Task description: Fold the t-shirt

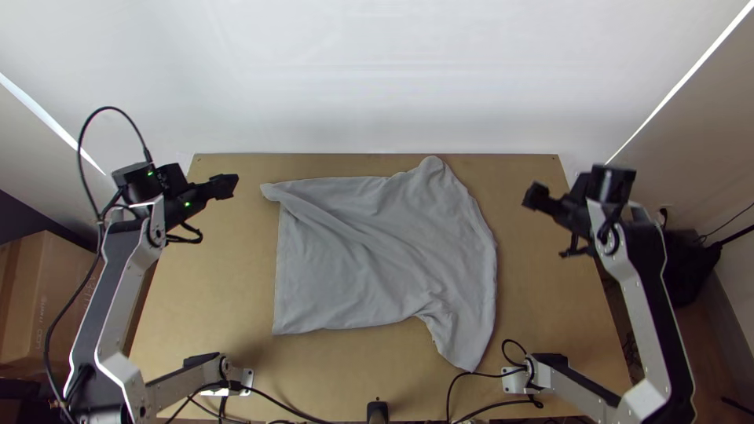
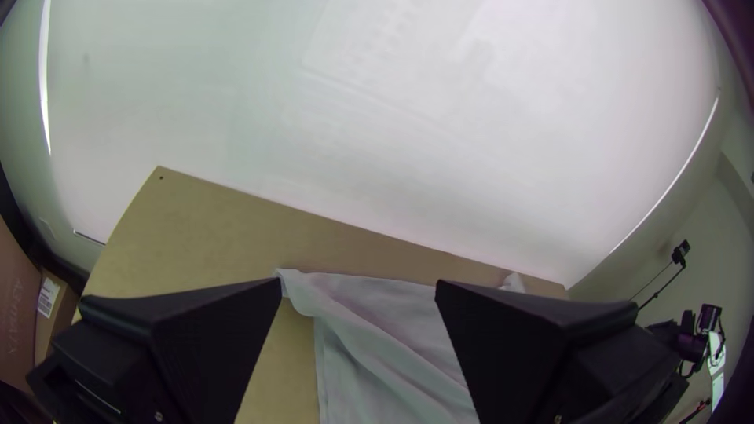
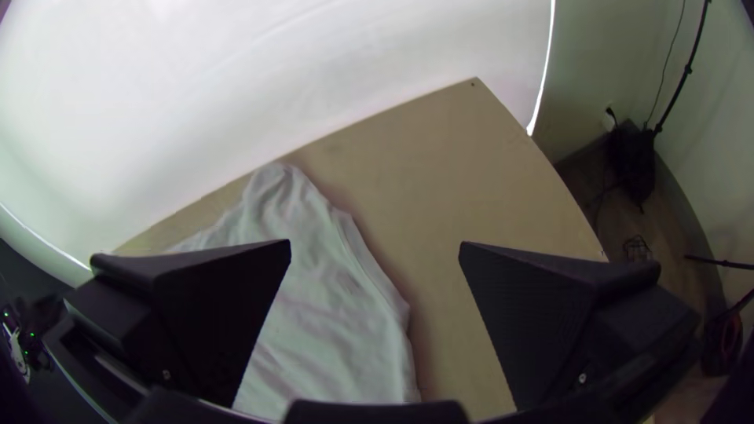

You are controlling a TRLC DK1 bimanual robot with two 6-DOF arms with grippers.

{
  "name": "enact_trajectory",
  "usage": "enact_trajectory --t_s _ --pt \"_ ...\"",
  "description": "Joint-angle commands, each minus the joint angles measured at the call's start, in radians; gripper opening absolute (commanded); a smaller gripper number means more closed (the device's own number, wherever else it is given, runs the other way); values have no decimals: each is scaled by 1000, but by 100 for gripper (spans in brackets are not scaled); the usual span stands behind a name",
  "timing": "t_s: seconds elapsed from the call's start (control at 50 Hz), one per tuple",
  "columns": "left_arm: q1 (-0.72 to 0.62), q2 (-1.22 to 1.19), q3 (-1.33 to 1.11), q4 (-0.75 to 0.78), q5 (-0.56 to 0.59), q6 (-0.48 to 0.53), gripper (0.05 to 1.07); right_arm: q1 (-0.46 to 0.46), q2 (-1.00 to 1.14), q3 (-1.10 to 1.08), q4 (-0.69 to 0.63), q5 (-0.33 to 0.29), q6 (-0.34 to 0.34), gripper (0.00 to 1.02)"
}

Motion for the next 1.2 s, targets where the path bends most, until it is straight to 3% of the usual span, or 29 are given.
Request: enact_trajectory --t_s 0.0,0.24,0.48,0.52,0.64,1.02,1.18 --pt "13 -104 -40 -36 14 -5 102 -13 -128 -141 -51 -16 9 99" --pt "16 -207 -49 -100 14 -3 102 -37 -203 -354 -232 -87 94 99" --pt "15 -226 -17 -143 14 -5 102 -22 -193 -514 -250 -197 118 98" --pt "15 -226 -12 -148 14 -5 102 -14 -186 -521 -241 -200 133 96" --pt "16 -226 -3 -149 16 -5 102 -17 -160 -529 -210 -202 138 78" --pt "25 -217 41 -154 14 -14 102 36 58 -551 -160 -205 117 77" --pt "32 -217 49 -161 13 -14 102 69 117 -552 -128 -208 115 72"
